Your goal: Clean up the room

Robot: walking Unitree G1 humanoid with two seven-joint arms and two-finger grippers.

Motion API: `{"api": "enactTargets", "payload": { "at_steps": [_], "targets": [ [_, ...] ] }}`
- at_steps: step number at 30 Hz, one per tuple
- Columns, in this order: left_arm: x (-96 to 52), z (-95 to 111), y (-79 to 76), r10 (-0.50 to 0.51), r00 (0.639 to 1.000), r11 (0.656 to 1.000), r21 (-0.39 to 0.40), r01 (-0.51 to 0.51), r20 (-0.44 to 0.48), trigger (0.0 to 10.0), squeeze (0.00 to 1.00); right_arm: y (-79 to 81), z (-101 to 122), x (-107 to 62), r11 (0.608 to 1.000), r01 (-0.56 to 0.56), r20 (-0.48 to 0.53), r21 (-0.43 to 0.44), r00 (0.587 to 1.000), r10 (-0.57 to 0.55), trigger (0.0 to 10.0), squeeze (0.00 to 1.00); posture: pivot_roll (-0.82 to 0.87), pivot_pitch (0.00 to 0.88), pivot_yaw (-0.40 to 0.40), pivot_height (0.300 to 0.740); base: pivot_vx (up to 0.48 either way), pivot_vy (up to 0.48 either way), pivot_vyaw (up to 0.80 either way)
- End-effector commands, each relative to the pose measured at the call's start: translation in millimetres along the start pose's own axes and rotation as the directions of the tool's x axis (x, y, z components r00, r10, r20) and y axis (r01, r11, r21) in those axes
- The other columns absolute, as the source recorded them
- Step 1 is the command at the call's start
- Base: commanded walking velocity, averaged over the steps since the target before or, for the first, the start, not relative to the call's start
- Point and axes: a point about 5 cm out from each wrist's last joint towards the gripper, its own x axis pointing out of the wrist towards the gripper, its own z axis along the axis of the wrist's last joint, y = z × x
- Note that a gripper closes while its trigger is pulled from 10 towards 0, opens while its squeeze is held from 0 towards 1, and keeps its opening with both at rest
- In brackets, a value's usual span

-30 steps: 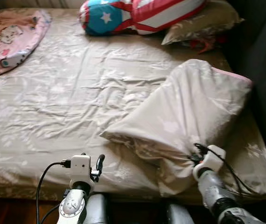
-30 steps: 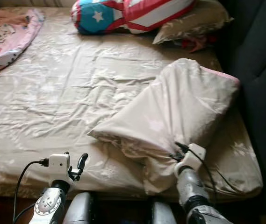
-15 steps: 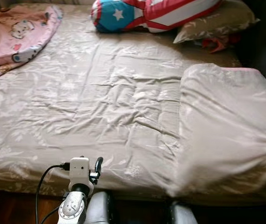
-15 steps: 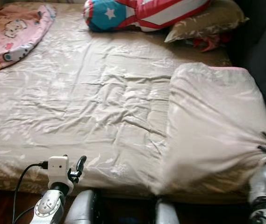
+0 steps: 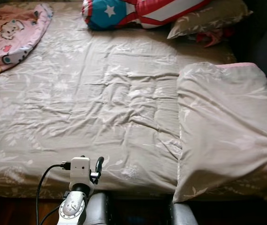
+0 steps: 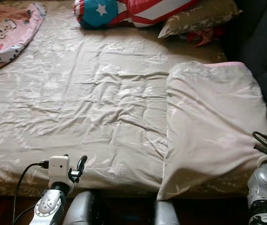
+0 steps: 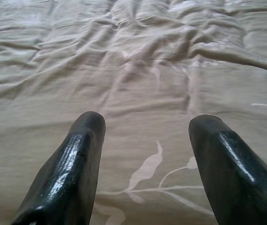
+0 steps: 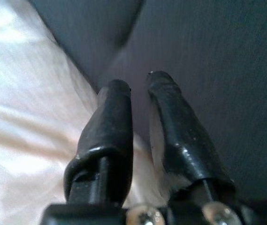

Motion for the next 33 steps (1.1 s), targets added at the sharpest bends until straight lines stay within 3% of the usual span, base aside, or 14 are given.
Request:
{"api": "enactTargets", "payload": {
  "at_steps": [1, 2, 4, 8, 11, 12, 13, 16, 18, 20, 21, 27, 33],
  "targets": [
    [-6.3, -10, 2.9, 0.001, 0.999, 1.000, 0.003, -0.001, -0.040, 10.0, 0.00, 0.3, 9, 0.8, 0.997, -0.015, 0.075, -0.074, 0.997, 0.020, 10.0, 0.90, -0.09, 0.231, -0.010, 0.637, 0.000, 0.000, 0.00],
    [-6.6, -11, 2.6, 0.001, 0.999, 1.000, 0.002, -0.001, -0.041, 10.0, 0.00, 3.3, 13, 0.7, 0.996, -0.030, 0.098, -0.088, 0.994, 0.039, 10.0, 0.00, -0.09, 0.232, -0.012, 0.637, 0.000, 0.000, 0.00],
    [-7.0, -12, 0.4, -0.003, 0.999, 1.000, -0.002, 0.003, -0.045, 10.0, 0.00, 14.1, 16, -1.8, 0.992, -0.085, 0.125, -0.095, 0.987, 0.097, 10.0, 0.00, -0.09, 0.231, -0.013, 0.637, 0.000, 0.000, 0.00],
    [-6.6, -15, -3.4, -0.009, 0.998, 1.000, -0.015, 0.008, -0.055, 10.0, 0.00, 46.9, 0, -17.5, 0.956, -0.293, 0.058, -0.006, 0.954, 0.293, 10.0, 0.00, -0.09, 0.228, -0.016, 0.637, 0.000, 0.000, 0.00],
    [-6.5, -19, -1.7, 0.002, 0.997, 1.000, -0.024, -0.004, -0.074, 10.0, 0.00, 76.5, -21, -43.5, 0.883, -0.465, 0.008, 0.066, 0.885, 0.465, 10.0, 0.00, -0.09, 0.225, -0.019, 0.637, 0.000, 0.000, 0.00],
    [-7.0, -22, 0.0, 0.011, 0.996, 0.999, -0.031, -0.014, -0.087, 10.0, 0.00, 86.1, -35, -56.4, 0.856, -0.507, -0.037, 0.104, 0.858, 0.512, 10.0, 0.00, -0.09, 0.222, -0.020, 0.642, 0.000, 0.000, 0.00],
    [-9.5, -28, 3.5, 0.033, 0.993, 0.998, -0.047, -0.039, -0.114, 10.0, 0.00, 96.8, -67, -81.3, 0.831, -0.521, -0.165, 0.194, 0.818, 0.551, 10.0, 0.00, -0.08, 0.218, -0.021, 0.652, 0.000, 0.000, 0.00],
    [-10.9, -32, 7.4, 0.053, 0.990, 0.996, -0.058, -0.061, -0.132, 10.0, 0.00, 100.4, -95, -104.8, 0.823, -0.523, -0.278, 0.220, 0.775, 0.567, 10.0, 0.00, -0.07, 0.212, -0.016, 0.667, 0.000, 0.000, 0.00],
    [-10.7, -37, 13.1, 0.073, 0.985, 0.994, -0.064, -0.084, -0.158, 10.0, 0.00, 104.0, -116, -127.1, 0.803, -0.546, -0.357, 0.239, 0.720, 0.595, 10.0, 0.00, -0.06, 0.204, -0.012, 0.682, 0.000, 0.000, 0.00],
    [-11.2, -39, 14.2, 0.076, 0.983, 0.994, -0.065, -0.088, -0.166, 10.0, 0.00, 105.0, -119, -131.8, 0.792, -0.565, -0.365, 0.232, 0.704, 0.609, 10.0, 0.00, -0.06, 0.204, -0.012, 0.687, 0.000, 0.000, 0.00],
    [-11.9, -44, 17.4, 0.084, 0.978, 0.993, -0.067, -0.098, -0.193, 10.0, 0.00, 107.3, -124, -139.7, 0.764, -0.603, -0.376, 0.229, 0.669, 0.641, 10.0, 0.00, -0.06, 0.192, -0.012, 0.697, 0.000, 0.000, 0.00],
    [-16.0, -62, 25.3, 0.126, 0.950, 0.983, -0.090, -0.157, -0.284, 10.0, 0.00, 106.2, -134, -148.6, 0.730, -0.655, -0.428, 0.195, 0.613, 0.664, 10.0, 0.00, -0.07, 0.169, -0.015, 0.732, 0.000, 0.000, 0.00],
    [-16.3, -71, 21.7, 0.119, 0.936, 0.983, -0.092, -0.158, -0.331, 10.0, 0.00, 107.2, -134, -146.7, 0.721, -0.667, -0.438, 0.186, 0.601, 0.669, 10.0, 0.00, -0.08, 0.131, -0.016, 0.740, 0.000, 0.000, 0.00]
  ]
}}
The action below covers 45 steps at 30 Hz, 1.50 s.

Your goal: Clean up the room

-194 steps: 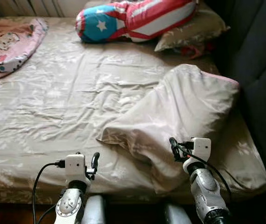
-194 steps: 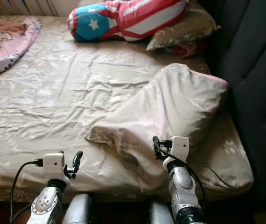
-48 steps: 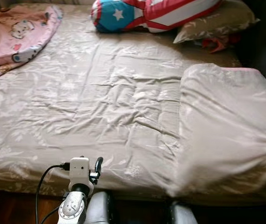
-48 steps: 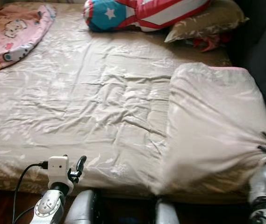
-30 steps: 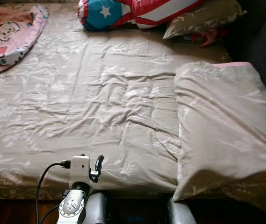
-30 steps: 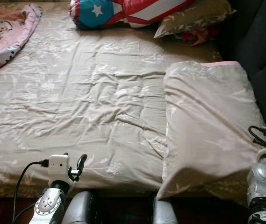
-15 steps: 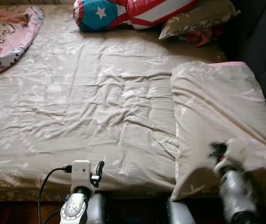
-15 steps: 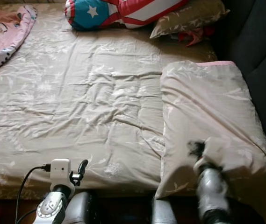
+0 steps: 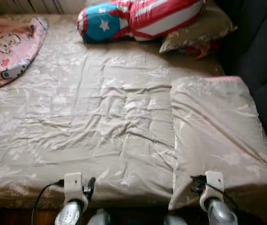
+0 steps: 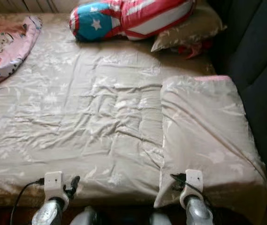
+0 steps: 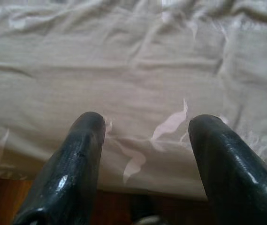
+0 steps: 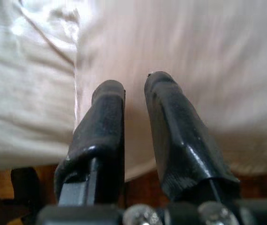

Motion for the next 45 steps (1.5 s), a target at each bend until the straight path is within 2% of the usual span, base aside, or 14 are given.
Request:
{"api": "enactTargets", "payload": {
  "at_steps": [1, 6, 10, 11, 12, 20, 23, 27, 28, 29, 33, 36, 41, 45],
  "targets": [
    [-4.3, -14, 2.3, 0.017, 0.998, 1.000, -0.009, -0.018, -0.059, 10.0, 0.00, -0.7, -8, -2.1, 1.000, -0.009, -0.040, -0.005, 0.999, 0.009, 10.0, 0.00, -0.08, 0.112, -0.017, 0.740, 0.000, 0.000, 0.00],
    [0.2, -18, 3.1, 0.027, 0.993, 0.999, -0.015, -0.029, -0.116, 10.0, 0.00, 12.7, -11, 0.1, 0.997, -0.077, -0.085, -0.006, 0.993, 0.077, 10.0, 0.00, -0.09, 0.056, -0.014, 0.740, 0.000, 0.000, 0.00],
    [2.2, -21, 5.8, 0.045, 0.987, 0.998, -0.024, -0.050, -0.157, 10.0, 0.00, 16.2, -18, -0.1, 0.998, -0.070, -0.144, 0.006, 0.987, 0.070, 10.0, 0.00, -0.08, 0.024, -0.014, 0.740, 0.000, 0.000, 0.00],
    [2.6, -22, 6.0, 0.044, 0.985, 0.999, -0.021, -0.048, -0.170, 10.0, 0.00, 16.2, -19, -0.1, 0.998, -0.065, -0.150, 0.011, 0.986, 0.066, 10.0, 0.53, -0.08, 0.013, -0.014, 0.740, 0.000, 0.000, 0.00],
    [2.5, -23, 6.1, 0.041, 0.982, 0.999, -0.014, -0.044, -0.186, 10.0, 0.00, 16.0, -20, -0.4, 0.998, -0.057, -0.158, 0.019, 0.986, 0.059, 10.0, 1.00, -0.08, 0.010, -0.015, 0.740, 0.000, 0.000, 0.00],
    [3.5, -29, 5.9, 0.033, 0.965, 0.999, 0.001, -0.034, -0.259, 10.0, 0.00, 13.5, -26, -1.6, 1.000, -0.012, -0.215, 0.015, 0.977, 0.014, 10.0, 1.00, -0.08, 0.000, -0.020, 0.740, 0.000, 0.000, 0.00],
    [0.7, -35, 3.4, 0.013, 0.953, 1.000, 0.012, -0.010, -0.301, 10.0, 0.00, 8.1, -41, -8.5, 1.000, -0.016, -0.274, -0.020, 0.962, 0.010, 10.0, 1.00, -0.08, 0.000, -0.021, 0.740, 0.000, 0.000, 0.00],
    [-1.0, -39, 2.6, 0.001, 0.946, 1.000, 0.014, 0.004, -0.325, 10.0, 0.00, 3.9, -47, -11.7, 1.000, -0.009, -0.302, -0.026, 0.953, 0.001, 10.0, 1.00, -0.08, 0.000, -0.019, 0.740, 0.000, 0.000, 0.00],
    [-3.3, -43, 4.7, 0.013, 0.940, 1.000, 0.010, -0.010, -0.342, 10.0, 0.00, 3.8, -47, -12.1, 0.999, -0.021, -0.306, -0.032, 0.952, 0.010, 10.0, 0.56, -0.08, 0.000, -0.018, 0.740, 0.000, 0.000, 0.00],
    [-4.6, -45, 6.7, 0.027, 0.937, 1.000, 0.013, -0.023, -0.350, 10.0, 0.00, 3.7, -48, -12.5, 0.999, -0.028, -0.312, -0.040, 0.950, 0.014, 10.0, 0.00, -0.07, 0.000, -0.017, 0.740, 0.000, 0.000, 0.00],
    [-5.0, -45, 11.1, 0.072, 0.934, 0.994, -0.049, -0.095, -0.350, 10.0, 0.00, 3.3, -47, -12.1, 0.999, -0.031, -0.314, -0.044, 0.949, 0.015, 10.0, 0.00, -0.08, 0.000, -0.015, 0.740, 0.000, 0.000, 0.00],
    [-3.9, -44, 6.9, 0.045, 0.932, 0.999, -0.003, -0.049, -0.359, 10.0, 0.00, 5.0, -44, -10.2, 0.996, -0.043, -0.315, -0.078, 0.949, 0.017, 10.0, 0.00, -0.07, 0.000, -0.022, 0.740, 0.000, 0.000, 0.00],
    [-8.4, -52, 7.1, 0.066, 0.913, 0.997, -0.008, -0.076, -0.402, 10.0, 0.00, 9.2, -39, -7.0, 0.998, -0.042, -0.300, -0.054, 0.954, 0.024, 10.0, 0.00, -0.07, 0.000, -0.028, 0.740, 0.000, 0.000, 0.00],
    [-14.1, -60, 10.1, 0.080, 0.895, 0.996, -0.005, -0.091, -0.438, 10.0, 0.00, 7.7, -36, -5.9, 0.995, -0.053, -0.298, -0.084, 0.954, 0.025, 10.0, 0.00, -0.05, 0.000, -0.036, 0.740, 0.000, 0.000, 0.00]
  ]
}}
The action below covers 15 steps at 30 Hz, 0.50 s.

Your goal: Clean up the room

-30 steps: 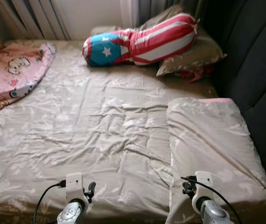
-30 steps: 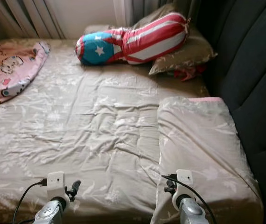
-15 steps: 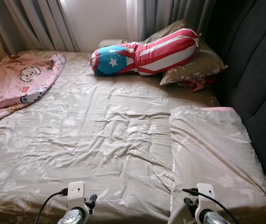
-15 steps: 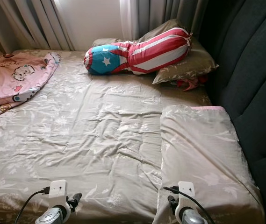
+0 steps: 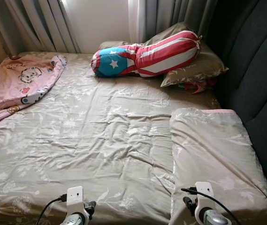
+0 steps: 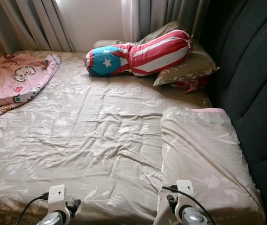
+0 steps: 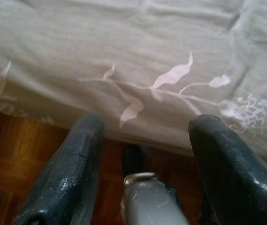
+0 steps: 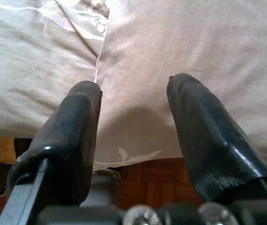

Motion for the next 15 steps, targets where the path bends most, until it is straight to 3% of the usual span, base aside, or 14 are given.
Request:
{"api": "enactTargets", "payload": {
  "at_steps": [1, 6, 15],
  "targets": [
    [-2.3, -12.1, 4.1, 0.022, 0.998, 1.000, 0.011, -0.021, -0.056, 10.0, 0.00, -1.2, 1.3, 0.2, 1.000, 0.001, -0.005, -0.016, 1.000, -0.001, 10.0, 0.00, -0.05, 0.000, -0.036, 0.740, 0.000, 0.315, 0.00],
    [-3.5, -16.8, 5.7, 0.032, 0.997, 0.999, 0.012, -0.032, -0.071, 10.0, 0.00, -5.2, 0.8, -0.5, 0.999, 0.013, -0.008, -0.043, 1.000, -0.014, 10.0, 0.00, -0.05, 0.000, -0.040, 0.740, 0.000, 0.360, 0.80],
    [-2.3, -14.0, 2.6, 0.033, 0.996, 0.998, 0.047, -0.029, -0.077, 10.0, 0.00, -7.4, -0.1, -0.6, 0.999, 0.043, -0.018, -0.004, 0.999, -0.043, 10.0, 0.00, -0.05, 0.000, -0.031, 0.740, 0.000, 0.408, 0.00]
  ]
}}
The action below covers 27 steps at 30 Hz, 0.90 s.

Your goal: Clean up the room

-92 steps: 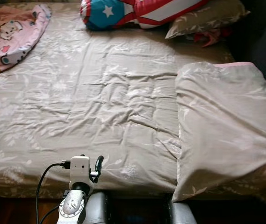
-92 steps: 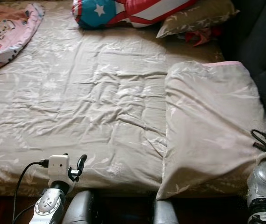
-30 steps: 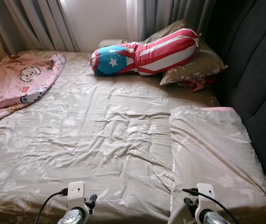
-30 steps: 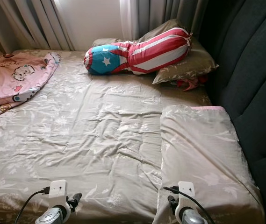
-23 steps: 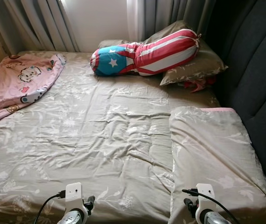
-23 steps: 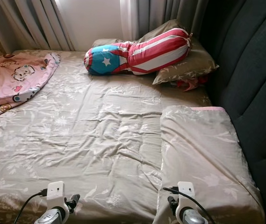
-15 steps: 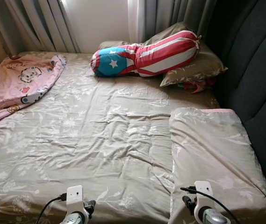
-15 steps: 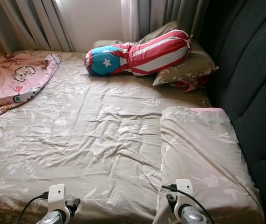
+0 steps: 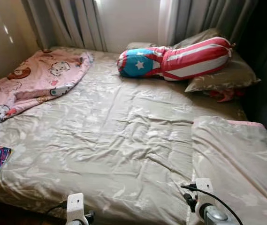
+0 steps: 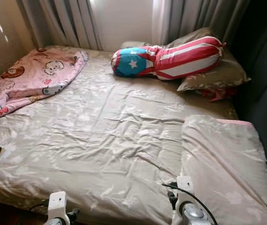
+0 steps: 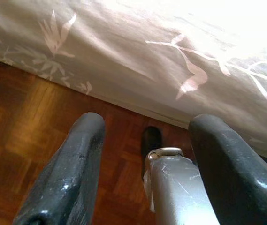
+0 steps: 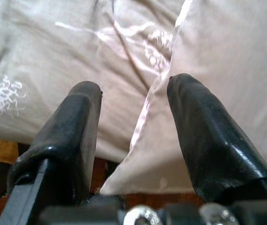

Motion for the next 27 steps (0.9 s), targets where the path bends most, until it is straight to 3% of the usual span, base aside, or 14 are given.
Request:
{"api": "enactTargets", "payload": {
  "at_steps": [1, 27],
  "targets": [
    [-0.3, -2.4, 3.4, 0.014, 1.000, 1.000, 0.012, -0.014, -0.015, 10.0, 0.00, -0.5, -3.4, -0.4, 1.000, 0.009, -0.014, 0.016, 1.000, -0.009, 10.0, 0.00, -0.06, 0.000, -0.029, 0.740, 0.000, 0.409, 0.00],
    [-1.2, -5.8, 3.9, 0.014, 1.000, 0.999, 0.031, -0.013, -0.018, 10.0, 0.00, 2.2, -6.9, -0.6, 0.999, 0.020, -0.016, 0.047, 1.000, -0.019, 10.0, 0.00, -0.06, 0.000, -0.019, 0.740, 0.000, 0.409, 0.00]
  ]
}}
